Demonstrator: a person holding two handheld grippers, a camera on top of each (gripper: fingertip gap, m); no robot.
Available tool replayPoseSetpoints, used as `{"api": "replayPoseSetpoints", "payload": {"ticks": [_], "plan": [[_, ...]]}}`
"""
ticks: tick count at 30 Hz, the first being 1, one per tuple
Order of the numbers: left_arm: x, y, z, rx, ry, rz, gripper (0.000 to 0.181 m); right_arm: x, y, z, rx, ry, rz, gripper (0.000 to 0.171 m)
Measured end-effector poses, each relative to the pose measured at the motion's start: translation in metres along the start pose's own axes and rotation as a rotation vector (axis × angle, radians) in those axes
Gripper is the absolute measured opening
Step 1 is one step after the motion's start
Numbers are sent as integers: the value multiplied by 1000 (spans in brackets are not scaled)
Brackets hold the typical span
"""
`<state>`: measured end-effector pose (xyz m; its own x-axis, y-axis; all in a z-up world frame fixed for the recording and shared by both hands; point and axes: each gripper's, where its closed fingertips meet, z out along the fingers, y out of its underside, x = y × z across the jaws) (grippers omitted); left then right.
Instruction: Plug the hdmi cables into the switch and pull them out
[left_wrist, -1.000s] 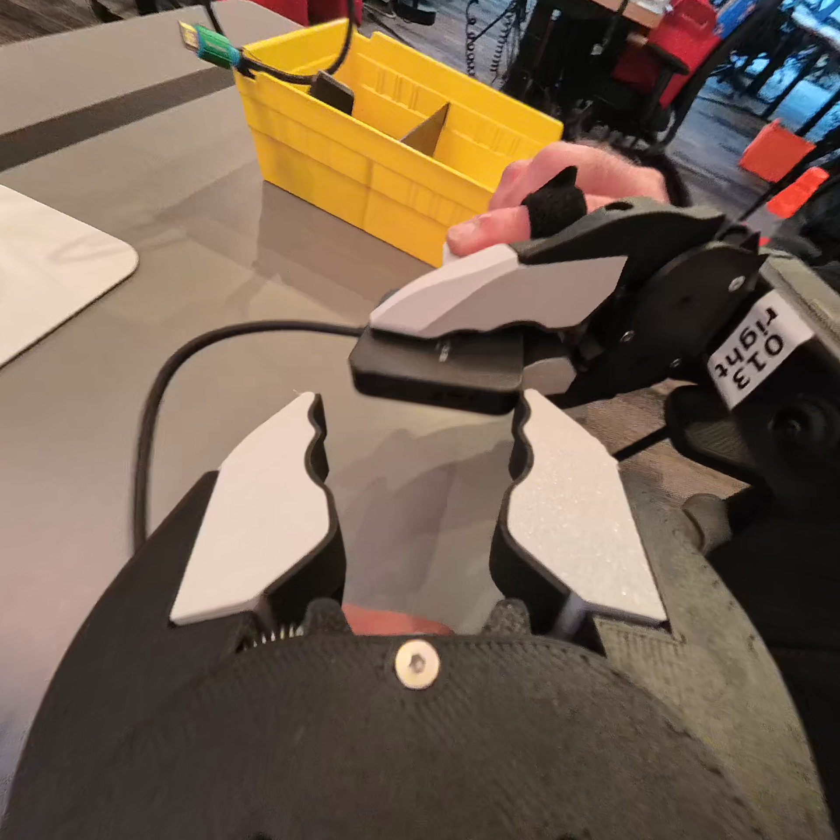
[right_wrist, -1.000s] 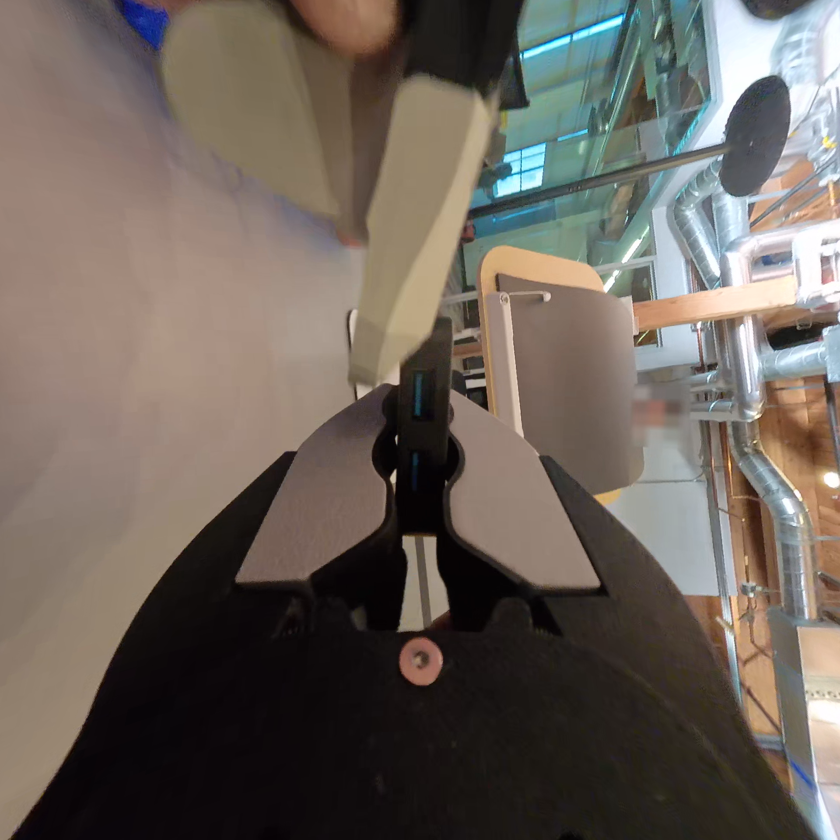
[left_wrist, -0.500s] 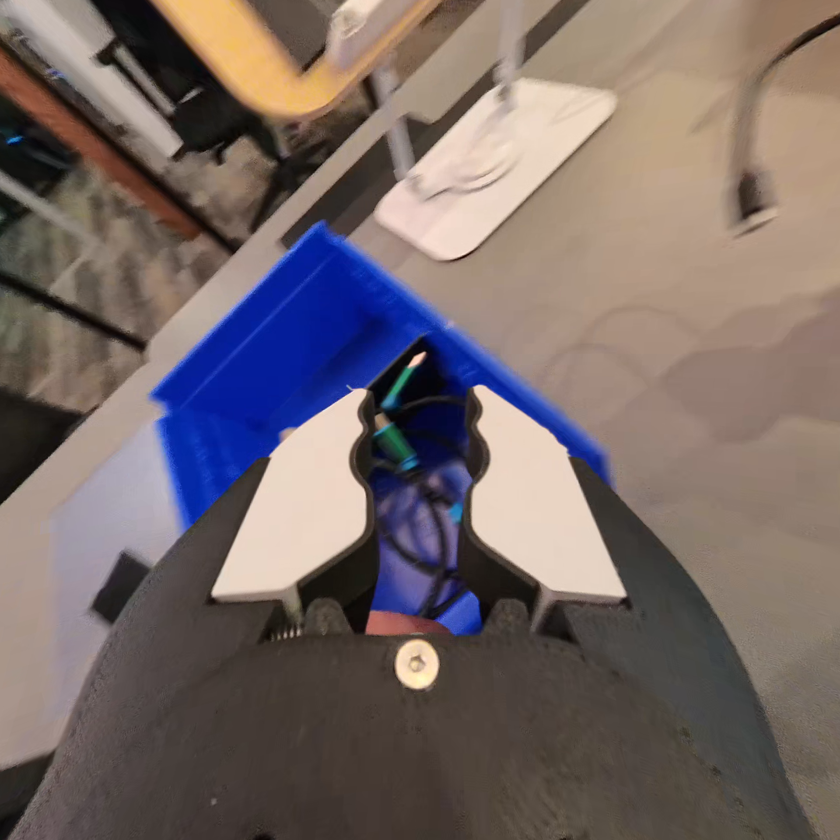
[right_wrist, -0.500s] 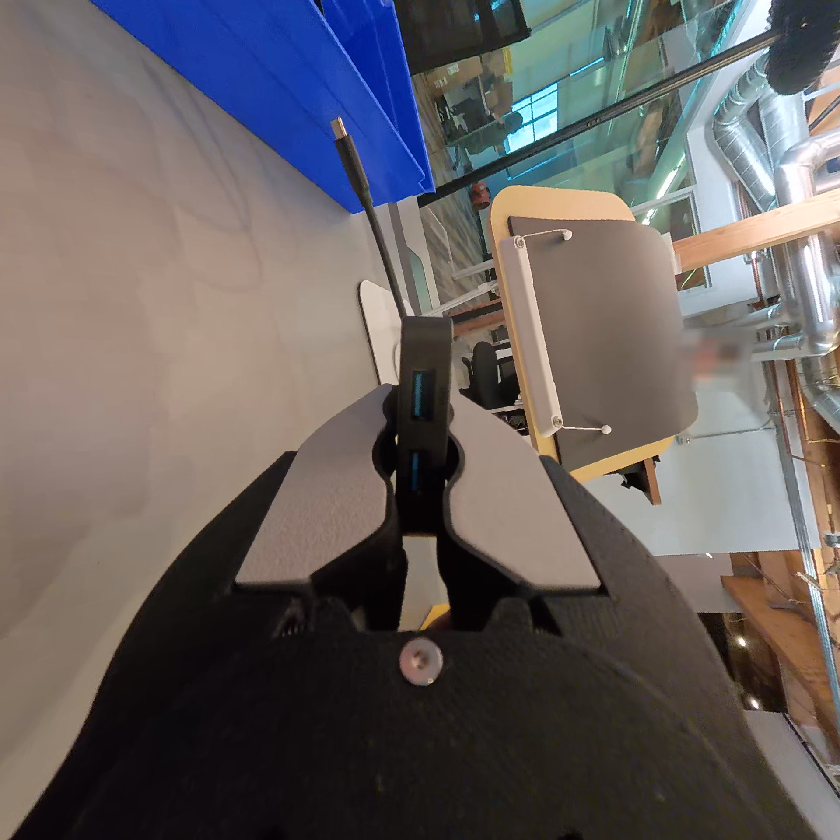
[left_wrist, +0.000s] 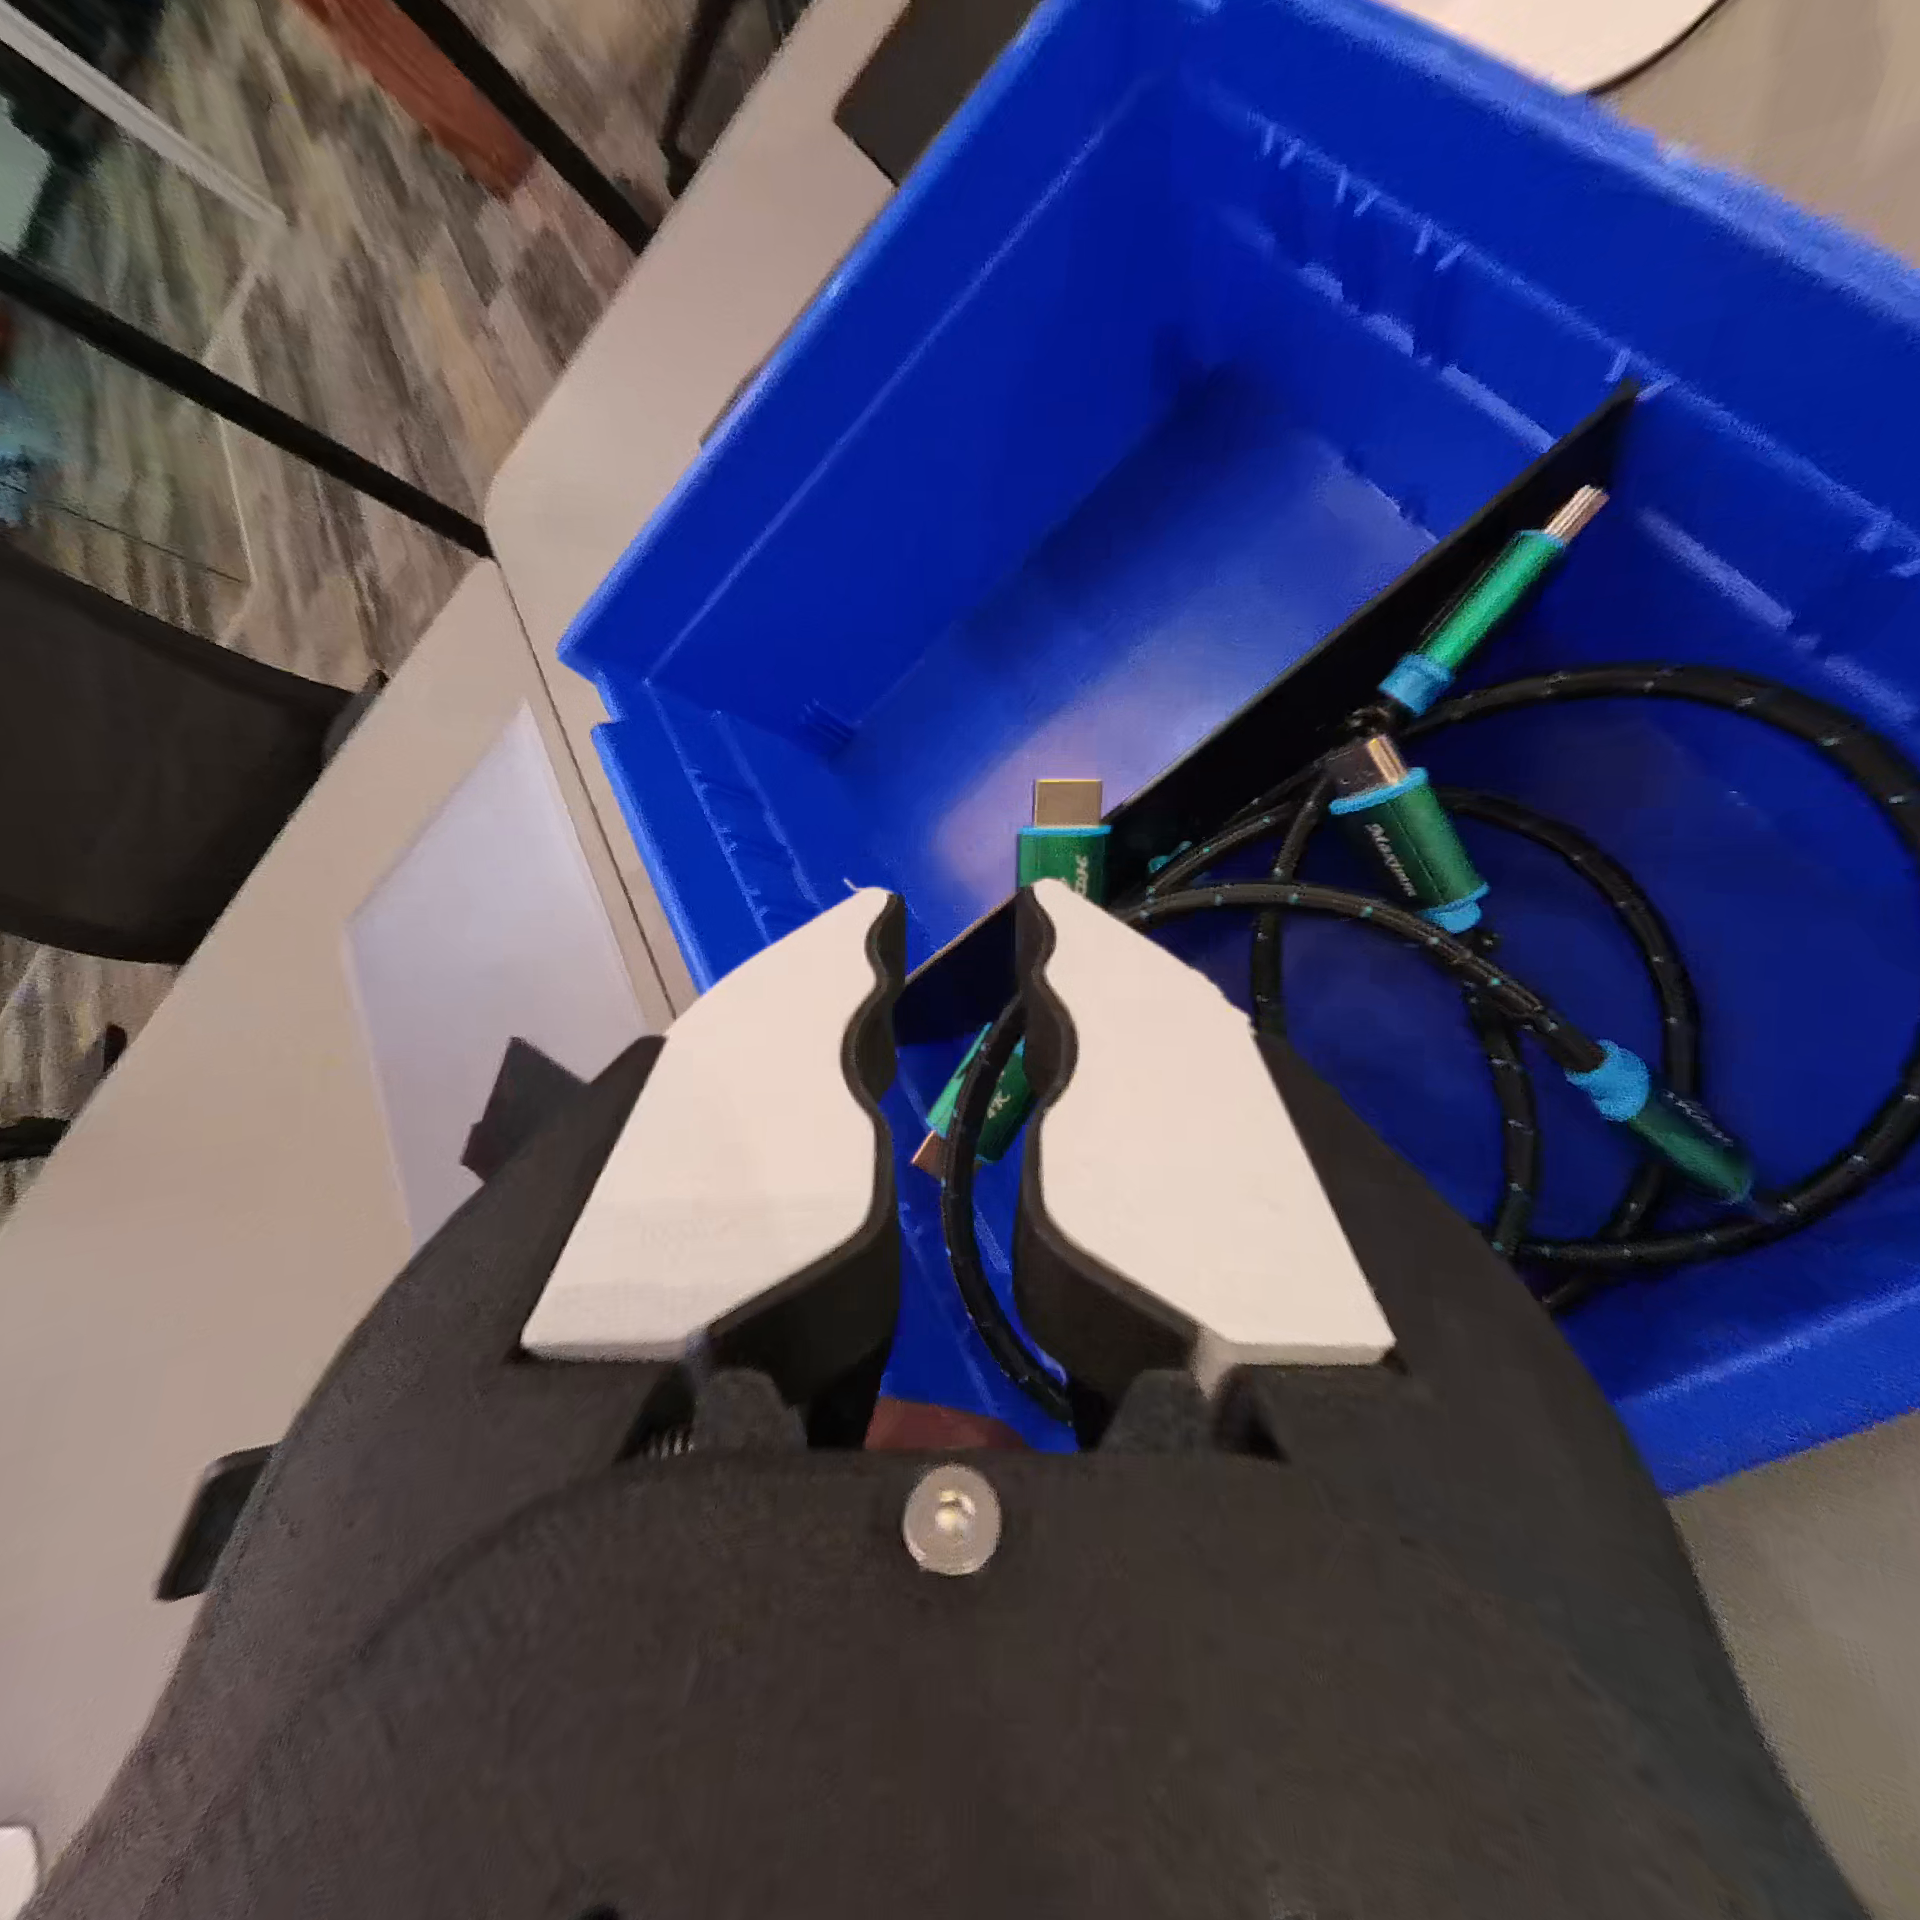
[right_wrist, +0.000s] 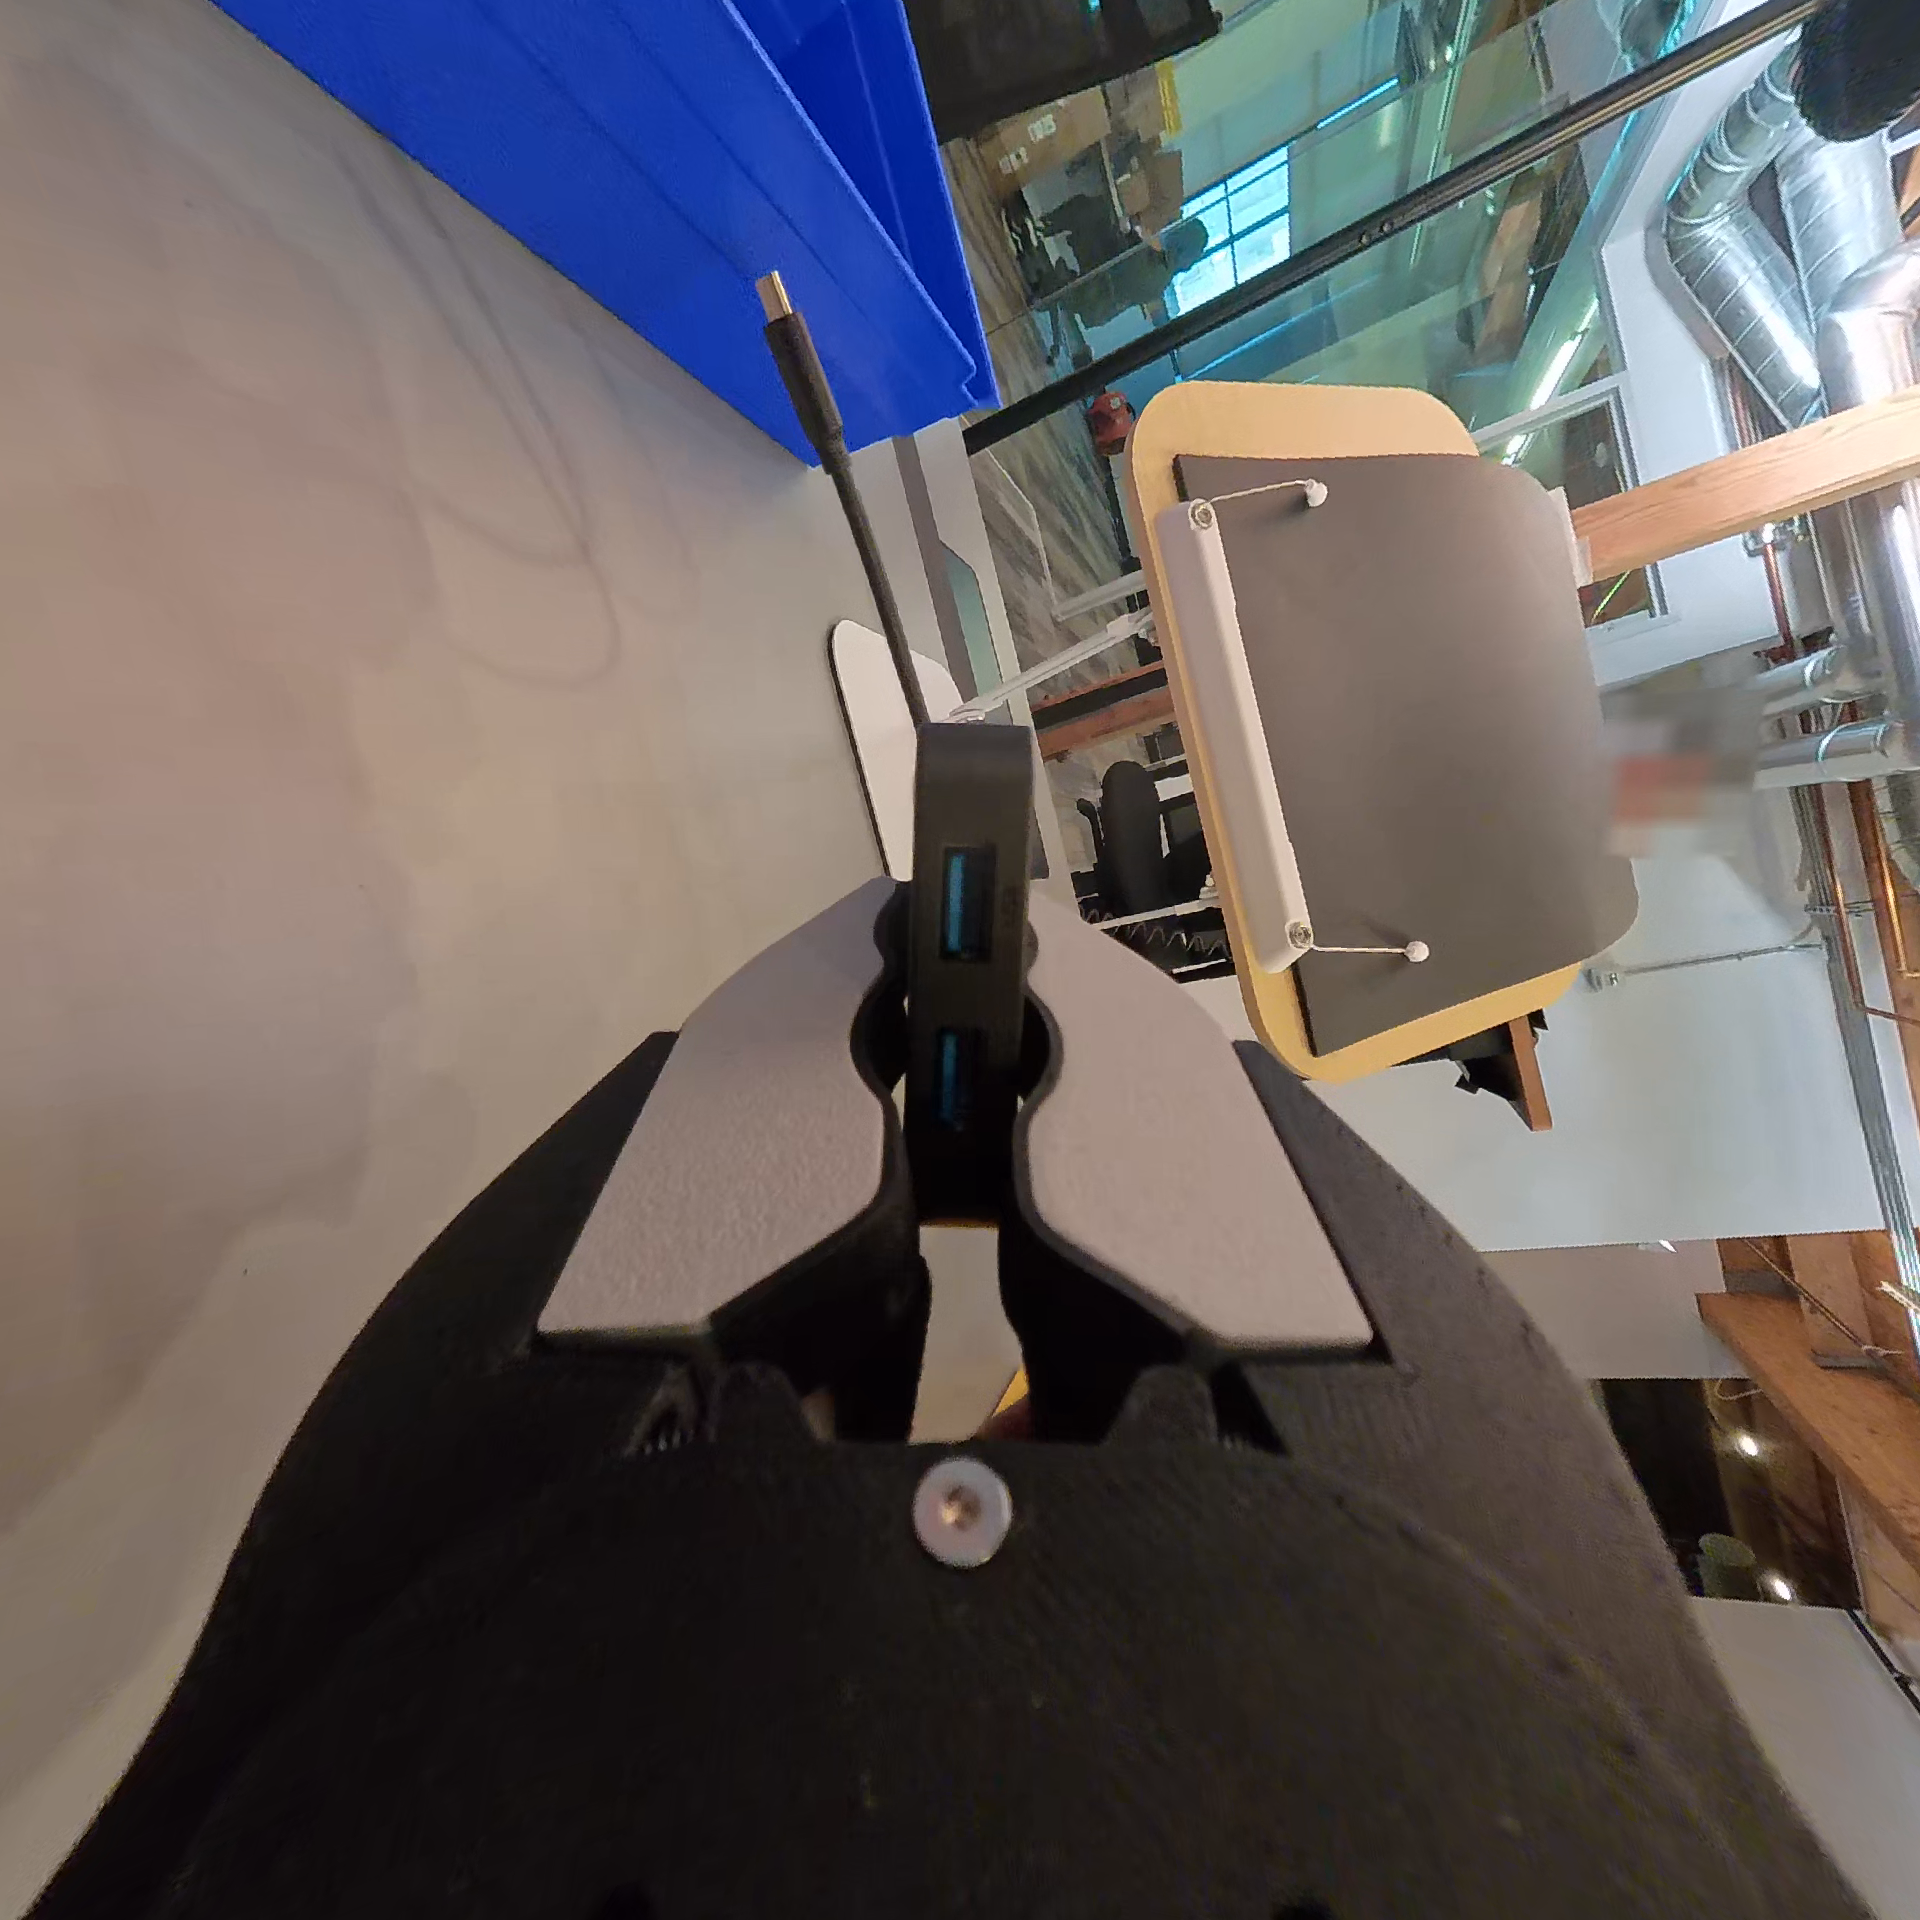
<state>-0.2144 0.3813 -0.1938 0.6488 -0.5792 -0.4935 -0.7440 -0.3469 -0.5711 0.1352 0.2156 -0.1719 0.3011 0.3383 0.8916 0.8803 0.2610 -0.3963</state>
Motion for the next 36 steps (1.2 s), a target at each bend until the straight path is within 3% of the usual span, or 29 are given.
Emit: {"api": "replayPoseSetpoints", "payload": {"ticks": [4,6,7,10,15,19,22,36], "plan": [[11,11,13,-65,99,-37,22,0,2,0,-1,0,9,13],[9,11,11,-75,103,-34,30,0,4,0,-2,1,13,13],[8,10,9,-74,100,-22,42,0,4,0,-3,2,13,13],[13,8,-2,-65,102,11,43,-1,6,0,-3,0,22,12],[21,27,8,-164,-5,220,36,-4,5,2,2,-5,27,13],[14,30,18,-191,-119,289,18,-4,4,1,6,-2,26,13],[11,27,20,-178,-173,321,14,-1,5,0,5,5,33,13],[-3,5,-6,-5,-187,248,13,-4,7,0,7,1,49,12]]}}
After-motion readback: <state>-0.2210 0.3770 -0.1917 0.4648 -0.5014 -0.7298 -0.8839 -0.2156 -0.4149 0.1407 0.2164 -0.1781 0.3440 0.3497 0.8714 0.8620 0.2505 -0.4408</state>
